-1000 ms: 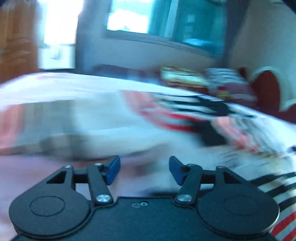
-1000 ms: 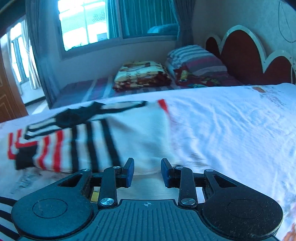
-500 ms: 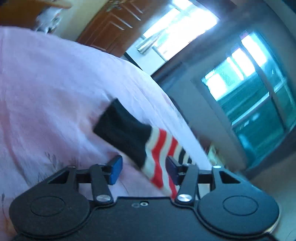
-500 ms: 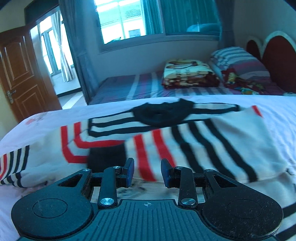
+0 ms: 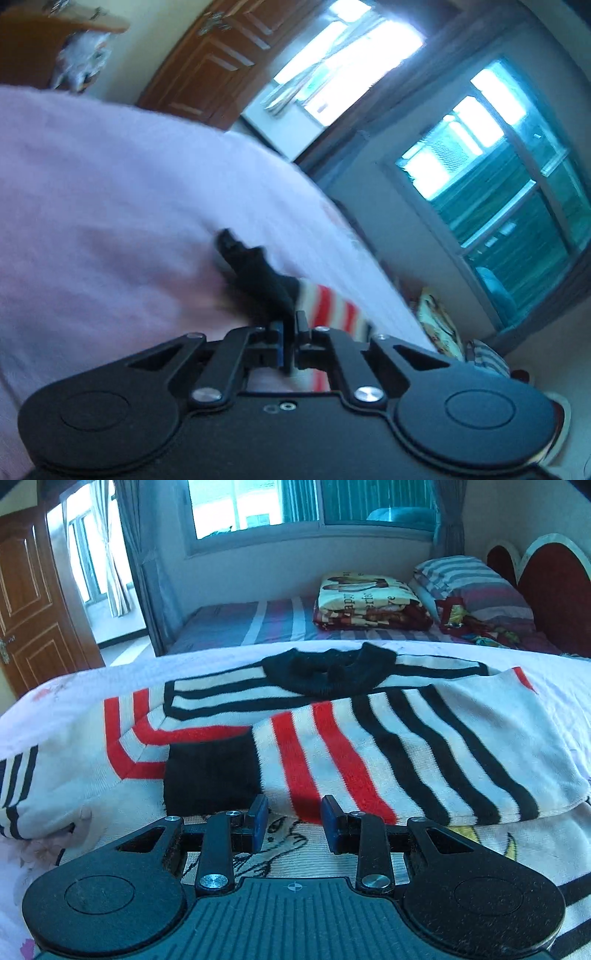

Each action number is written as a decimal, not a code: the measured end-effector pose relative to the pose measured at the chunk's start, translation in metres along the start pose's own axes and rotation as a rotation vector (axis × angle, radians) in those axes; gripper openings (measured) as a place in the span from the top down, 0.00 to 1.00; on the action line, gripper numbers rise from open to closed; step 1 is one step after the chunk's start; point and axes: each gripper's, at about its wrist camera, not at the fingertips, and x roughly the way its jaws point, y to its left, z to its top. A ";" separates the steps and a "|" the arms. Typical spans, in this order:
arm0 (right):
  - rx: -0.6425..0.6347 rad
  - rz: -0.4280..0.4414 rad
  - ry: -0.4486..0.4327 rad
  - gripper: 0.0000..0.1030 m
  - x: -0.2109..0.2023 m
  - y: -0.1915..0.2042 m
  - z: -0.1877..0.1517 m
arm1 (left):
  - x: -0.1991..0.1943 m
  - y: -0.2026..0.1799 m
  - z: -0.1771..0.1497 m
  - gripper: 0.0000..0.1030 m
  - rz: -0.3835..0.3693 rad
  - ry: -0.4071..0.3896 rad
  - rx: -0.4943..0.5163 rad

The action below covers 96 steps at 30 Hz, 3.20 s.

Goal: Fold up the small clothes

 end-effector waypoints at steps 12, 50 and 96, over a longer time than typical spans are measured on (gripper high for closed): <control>0.091 0.028 -0.086 0.69 -0.033 -0.061 0.011 | 0.031 -0.224 -0.118 0.96 -0.246 0.154 0.549; 0.343 0.279 0.046 0.85 0.005 -0.131 0.030 | 0.030 -0.217 -0.179 0.56 -0.058 0.208 0.864; 0.068 0.051 -0.025 0.95 -0.034 -0.128 0.017 | 0.049 -0.252 -0.184 0.62 -0.243 0.279 0.838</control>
